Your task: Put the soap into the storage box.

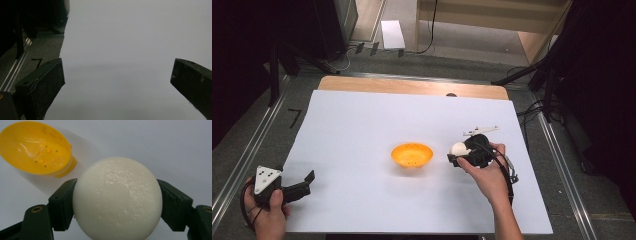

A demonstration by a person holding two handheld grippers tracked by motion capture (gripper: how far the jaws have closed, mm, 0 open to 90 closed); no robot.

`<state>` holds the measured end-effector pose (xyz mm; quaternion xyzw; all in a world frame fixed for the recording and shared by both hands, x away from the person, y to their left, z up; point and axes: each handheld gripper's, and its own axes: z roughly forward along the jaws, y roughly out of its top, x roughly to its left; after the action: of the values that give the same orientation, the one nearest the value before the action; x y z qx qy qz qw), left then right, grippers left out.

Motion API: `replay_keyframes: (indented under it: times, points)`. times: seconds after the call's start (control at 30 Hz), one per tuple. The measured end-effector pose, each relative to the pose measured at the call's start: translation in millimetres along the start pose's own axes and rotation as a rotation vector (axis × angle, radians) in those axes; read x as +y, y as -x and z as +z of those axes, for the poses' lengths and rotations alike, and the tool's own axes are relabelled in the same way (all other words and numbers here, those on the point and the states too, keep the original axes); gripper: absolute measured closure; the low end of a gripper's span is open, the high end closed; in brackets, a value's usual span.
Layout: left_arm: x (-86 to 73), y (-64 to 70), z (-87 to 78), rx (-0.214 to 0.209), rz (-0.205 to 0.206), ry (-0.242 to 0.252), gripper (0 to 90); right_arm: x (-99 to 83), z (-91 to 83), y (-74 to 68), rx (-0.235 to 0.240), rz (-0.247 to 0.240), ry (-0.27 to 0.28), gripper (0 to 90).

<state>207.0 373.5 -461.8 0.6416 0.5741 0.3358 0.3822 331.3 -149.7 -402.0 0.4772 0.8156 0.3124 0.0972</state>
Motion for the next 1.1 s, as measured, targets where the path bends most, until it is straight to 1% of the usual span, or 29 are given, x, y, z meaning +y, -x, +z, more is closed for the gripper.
replay_keyframes:
  times: [0.03, 0.4, 0.63, 1.1]
  points:
    - [0.0, 0.0, 0.0, 0.000, -0.003, 0.001, 0.0, 3.2, 1.0, -3.6, 0.005, -0.007, -0.001, 25.2]
    - [0.0, -0.1, -0.1, -0.001, -0.001, 0.000, 0.0, 15.9, 3.1, -17.3, 0.024, -0.017, -0.001, 25.2]
    - [0.1, 0.1, 0.2, -0.002, 0.000, -0.001, 0.0, 24.1, 4.5, -26.2, 0.034, -0.040, 0.001, 25.2]
    - [0.1, 0.3, 0.2, -0.003, 0.002, -0.001, 0.0, 33.8, 13.0, -44.3, 0.051, -0.069, -0.005, 25.2]
